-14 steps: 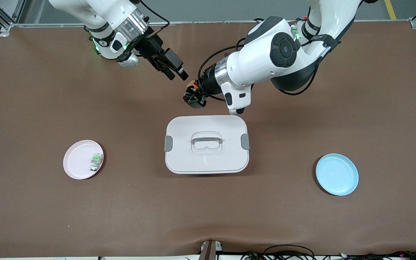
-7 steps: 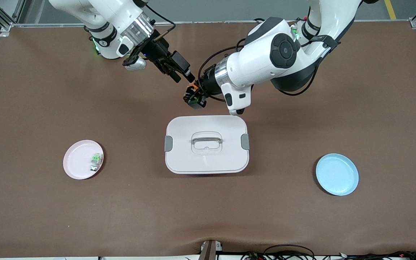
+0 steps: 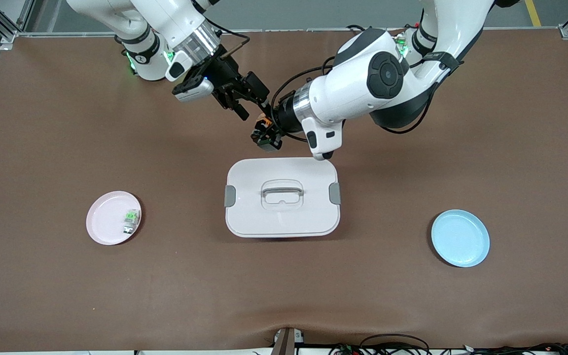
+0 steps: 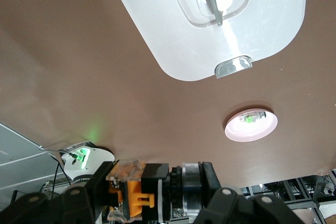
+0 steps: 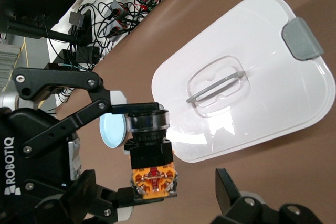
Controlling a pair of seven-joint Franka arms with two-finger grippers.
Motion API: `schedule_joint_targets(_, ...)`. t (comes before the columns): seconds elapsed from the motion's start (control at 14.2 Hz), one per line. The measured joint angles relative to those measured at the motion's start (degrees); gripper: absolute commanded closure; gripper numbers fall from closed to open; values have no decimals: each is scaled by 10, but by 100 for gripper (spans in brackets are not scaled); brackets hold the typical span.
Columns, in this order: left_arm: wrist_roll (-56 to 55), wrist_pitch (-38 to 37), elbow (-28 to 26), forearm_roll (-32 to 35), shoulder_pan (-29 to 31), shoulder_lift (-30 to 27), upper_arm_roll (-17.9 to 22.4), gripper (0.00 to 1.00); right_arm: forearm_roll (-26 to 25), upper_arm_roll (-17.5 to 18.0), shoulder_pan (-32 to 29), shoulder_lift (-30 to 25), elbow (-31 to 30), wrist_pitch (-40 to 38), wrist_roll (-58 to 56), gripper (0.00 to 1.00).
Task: Transfer orange switch to right arm and place
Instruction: 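Hold the switch with the left gripper while the right gripper reaches it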
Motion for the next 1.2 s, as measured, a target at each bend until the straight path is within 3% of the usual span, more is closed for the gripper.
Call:
schedule_joint_targets(1.05, 0, 0, 0, 5, 0, 3, 1, 100, -18, 1, 0, 38, 24, 3, 56, 0)
schedule_joint_targets(1.2, 0, 0, 0, 5, 0, 3, 1, 100, -18, 2, 0, 38, 24, 3, 60, 37)
